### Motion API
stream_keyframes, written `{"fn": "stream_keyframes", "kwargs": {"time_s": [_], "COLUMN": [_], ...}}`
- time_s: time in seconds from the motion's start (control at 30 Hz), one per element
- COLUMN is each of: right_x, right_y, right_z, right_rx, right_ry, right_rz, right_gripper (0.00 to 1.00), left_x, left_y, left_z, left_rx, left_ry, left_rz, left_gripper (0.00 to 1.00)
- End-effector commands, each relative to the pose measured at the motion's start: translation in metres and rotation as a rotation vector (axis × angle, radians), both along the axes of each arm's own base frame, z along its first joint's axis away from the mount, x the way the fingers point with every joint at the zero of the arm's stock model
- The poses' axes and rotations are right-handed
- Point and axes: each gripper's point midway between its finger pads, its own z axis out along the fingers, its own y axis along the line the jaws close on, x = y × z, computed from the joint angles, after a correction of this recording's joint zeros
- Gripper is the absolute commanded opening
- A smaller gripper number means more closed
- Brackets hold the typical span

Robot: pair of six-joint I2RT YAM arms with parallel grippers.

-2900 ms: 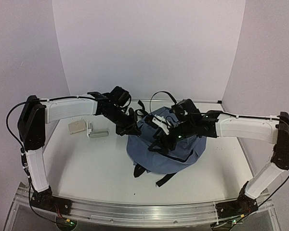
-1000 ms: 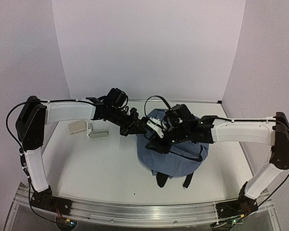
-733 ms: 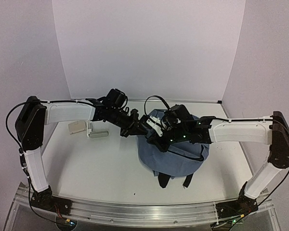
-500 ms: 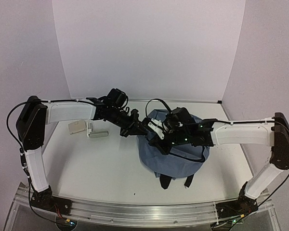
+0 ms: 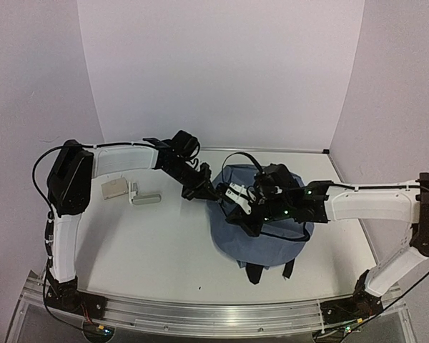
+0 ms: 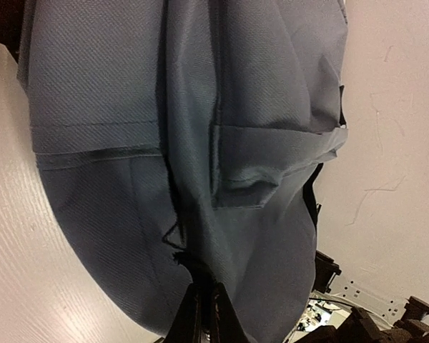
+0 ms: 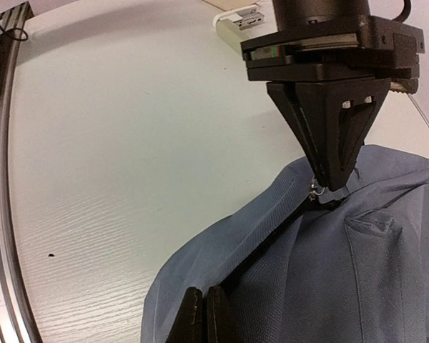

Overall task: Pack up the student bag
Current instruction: Zip the student bag at the center of the board.

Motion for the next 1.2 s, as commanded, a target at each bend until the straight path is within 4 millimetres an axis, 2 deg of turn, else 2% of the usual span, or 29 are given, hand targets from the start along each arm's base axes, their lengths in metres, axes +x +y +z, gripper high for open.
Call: {"fn": "stream_keyframes", "kwargs": {"time_s": [0.0, 0.1, 0.27, 0.53, 0.67, 0.8, 0.83, 0.9, 0.93, 0.97, 1.0, 1.03, 1.07, 1.1, 1.17], "right_x": [-0.066, -0.081, -0.095, -0.107, -0.101, -0.075, -0.067, -0.044, -0.029, -0.011, 0.007, 0.026, 0.036, 0.056, 0.082], "right_y": [0.001, -0.003, -0.003, 0.001, 0.014, 0.046, 0.052, 0.060, 0.059, 0.054, 0.046, 0.037, 0.031, 0.017, -0.002], "right_z": [0.005, 0.000, -0.009, -0.011, -0.004, 0.015, 0.020, 0.039, 0.049, 0.059, 0.068, 0.078, 0.083, 0.090, 0.102], "right_rx": [0.012, -0.002, -0.013, -0.007, 0.018, 0.064, 0.072, 0.108, 0.127, 0.152, 0.175, 0.194, 0.200, 0.208, 0.220], "right_ry": [0.096, 0.110, 0.142, 0.167, 0.166, 0.135, 0.128, 0.104, 0.092, 0.090, 0.095, 0.092, 0.085, 0.067, 0.032], "right_rz": [0.226, 0.279, 0.331, 0.374, 0.372, 0.320, 0.304, 0.253, 0.216, 0.172, 0.127, 0.082, 0.056, 0.006, -0.067], "right_gripper": [0.00, 0.00, 0.00, 0.00, 0.00, 0.00, 0.03, 0.18, 0.26, 0.38, 0.52, 0.64, 0.76, 0.85, 0.96], "left_x": [0.074, 0.090, 0.115, 0.149, 0.170, 0.184, 0.185, 0.180, 0.176, 0.170, 0.166, 0.157, 0.152, 0.141, 0.123], "left_y": [0.042, 0.048, 0.048, 0.060, 0.068, 0.063, 0.062, 0.065, 0.070, 0.076, 0.081, 0.092, 0.098, 0.107, 0.115], "left_z": [-0.008, -0.008, -0.005, -0.013, -0.005, 0.016, 0.023, 0.035, 0.041, 0.047, 0.063, 0.061, 0.081, 0.076, 0.085], "left_rx": [0.093, 0.094, 0.082, 0.084, 0.055, 0.044, 0.042, 0.052, 0.067, 0.083, 0.084, 0.115, 0.104, 0.123, 0.105], "left_ry": [-0.151, -0.172, -0.206, -0.225, -0.245, -0.293, -0.306, -0.309, -0.312, -0.319, -0.346, -0.347, -0.385, -0.374, -0.378], "left_rz": [0.173, 0.201, 0.217, 0.254, 0.278, 0.223, 0.206, 0.194, 0.198, 0.207, 0.221, 0.241, 0.262, 0.287, 0.316], "left_gripper": [0.00, 0.00, 0.00, 0.00, 0.00, 0.00, 0.00, 0.07, 0.16, 0.30, 0.37, 0.45, 0.54, 0.61, 0.73]}}
